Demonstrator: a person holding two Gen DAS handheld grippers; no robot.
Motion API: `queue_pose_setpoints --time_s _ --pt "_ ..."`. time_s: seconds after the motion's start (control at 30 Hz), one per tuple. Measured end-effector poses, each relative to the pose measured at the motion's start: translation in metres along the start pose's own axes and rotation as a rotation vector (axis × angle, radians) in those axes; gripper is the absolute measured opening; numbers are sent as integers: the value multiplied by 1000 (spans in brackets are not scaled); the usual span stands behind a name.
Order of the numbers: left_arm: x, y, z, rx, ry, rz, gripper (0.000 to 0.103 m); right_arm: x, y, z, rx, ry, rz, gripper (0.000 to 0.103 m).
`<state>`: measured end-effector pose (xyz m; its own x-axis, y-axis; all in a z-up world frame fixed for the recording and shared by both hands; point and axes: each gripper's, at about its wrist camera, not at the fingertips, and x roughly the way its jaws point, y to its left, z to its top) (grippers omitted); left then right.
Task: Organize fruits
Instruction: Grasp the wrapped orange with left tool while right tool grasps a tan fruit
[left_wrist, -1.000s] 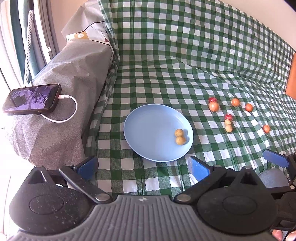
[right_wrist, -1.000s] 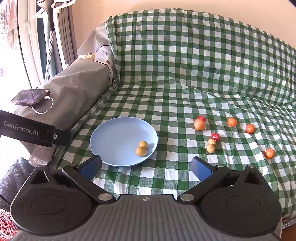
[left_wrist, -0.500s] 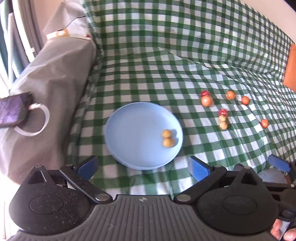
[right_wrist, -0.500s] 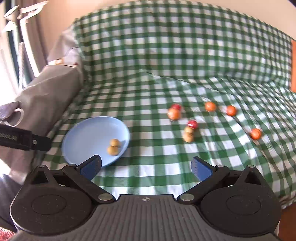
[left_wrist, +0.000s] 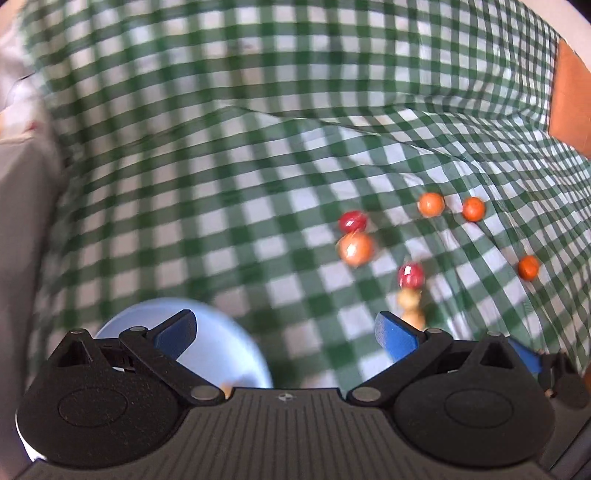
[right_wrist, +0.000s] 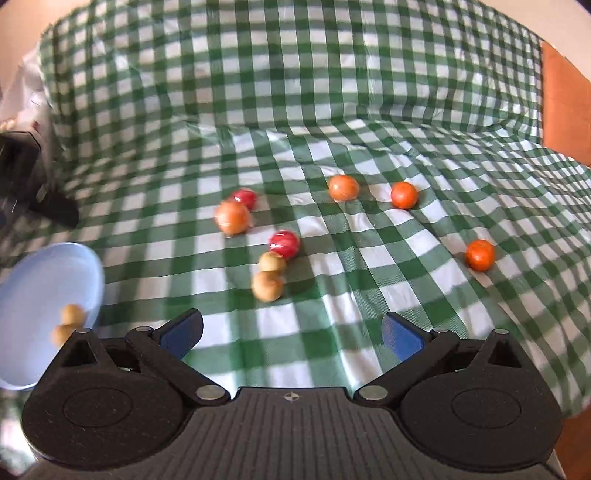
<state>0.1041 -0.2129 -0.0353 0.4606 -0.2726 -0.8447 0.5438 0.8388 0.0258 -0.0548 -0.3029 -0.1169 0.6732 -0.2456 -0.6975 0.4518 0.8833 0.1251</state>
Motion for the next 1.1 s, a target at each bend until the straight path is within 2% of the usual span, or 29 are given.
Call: queue_pose_setpoints --time_s 0.27,0.33,0.5,0.53,0.57,0.6,0.63,0.67,0.73,0.87,1.0,1.1 --pt "113 -36 55 38 84 -41 103 90 -7 4 -31 17 27 101" --pt "131 -43 60 42 108 -52 103 94 -7 -1 -59 -26 28 102" --pt "157 -51 62 42 167 -67 102 94 -7 -4 -74 -52 28 102" --pt "156 -49 62 27 163 -78 89 93 -7 -4 -76 -54 31 99" --pt "155 -47 62 11 157 -87 72 91 -5 -4 -78 -64 40 82" --pt "155 -45 62 3 172 -131 42 87 -3 -6 -90 -81 48 52" --pt "153 -43 63 -6 180 -141 42 82 0 -7 -117 -94 65 34" --pt "150 -42 62 -11 170 -137 42 80 4 -8 -153 -97 68 26" --pt "140 -41 59 6 154 -122 42 78 8 -10 -176 -98 56 26" --pt "102 -32 46 3 138 -102 42 73 0 -3 -128 -70 33 26" --pt "45 -17 17 10 111 -77 42 54 -12 5 -84 -43 1 26" --pt "4 0 -11 13 105 -46 42 30 -16 9 -78 -44 7 26"
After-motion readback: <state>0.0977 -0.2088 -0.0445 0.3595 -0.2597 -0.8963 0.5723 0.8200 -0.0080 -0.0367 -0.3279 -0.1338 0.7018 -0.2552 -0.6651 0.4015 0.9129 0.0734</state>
